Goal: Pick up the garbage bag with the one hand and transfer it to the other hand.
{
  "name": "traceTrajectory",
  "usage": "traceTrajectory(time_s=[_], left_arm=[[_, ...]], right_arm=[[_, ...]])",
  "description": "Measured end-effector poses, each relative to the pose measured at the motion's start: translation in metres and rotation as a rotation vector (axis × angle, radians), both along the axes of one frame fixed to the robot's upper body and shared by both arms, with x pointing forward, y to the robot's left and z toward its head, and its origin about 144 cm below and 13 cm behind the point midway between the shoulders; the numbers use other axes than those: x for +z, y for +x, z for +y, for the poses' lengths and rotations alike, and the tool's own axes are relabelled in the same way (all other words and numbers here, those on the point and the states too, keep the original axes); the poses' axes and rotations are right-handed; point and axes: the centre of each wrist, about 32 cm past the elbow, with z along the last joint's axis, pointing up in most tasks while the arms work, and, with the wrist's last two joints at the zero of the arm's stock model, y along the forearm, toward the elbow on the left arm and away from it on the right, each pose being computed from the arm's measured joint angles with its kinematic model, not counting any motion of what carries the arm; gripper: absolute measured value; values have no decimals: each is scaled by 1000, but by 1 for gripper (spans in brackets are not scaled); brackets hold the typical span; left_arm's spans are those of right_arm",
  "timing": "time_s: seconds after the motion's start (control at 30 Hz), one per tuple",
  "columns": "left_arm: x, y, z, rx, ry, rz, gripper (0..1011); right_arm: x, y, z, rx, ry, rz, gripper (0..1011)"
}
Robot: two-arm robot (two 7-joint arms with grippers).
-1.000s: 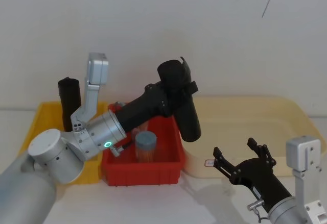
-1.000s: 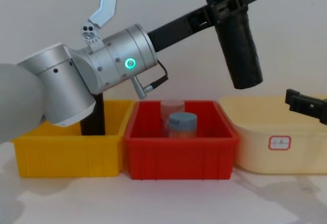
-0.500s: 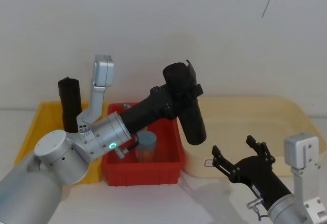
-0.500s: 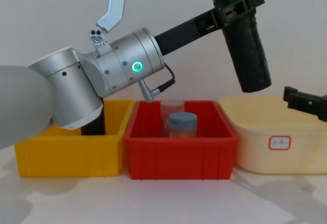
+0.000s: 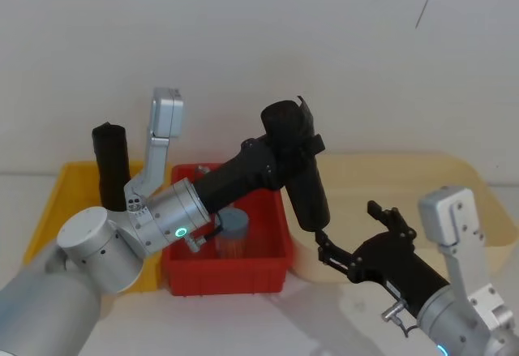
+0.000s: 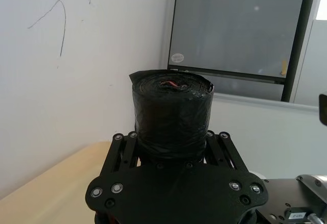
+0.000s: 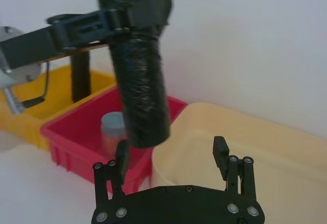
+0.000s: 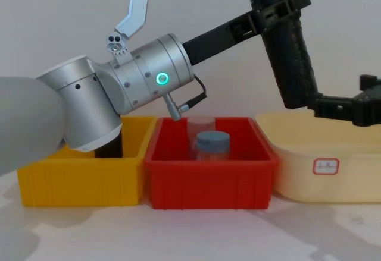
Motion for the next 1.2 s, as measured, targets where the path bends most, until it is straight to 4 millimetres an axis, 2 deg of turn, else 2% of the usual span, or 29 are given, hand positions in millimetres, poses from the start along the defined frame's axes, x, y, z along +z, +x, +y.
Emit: traceTrajectory(time_s=[0.47,1.2], left_arm=[[0,0,-1,-2,0,2,504],[0,0,-1,-3,0,2,504]], right_arm=[[21,7,4,89,-75,22,1001],[18,33,2,128,-80,-13,1002]])
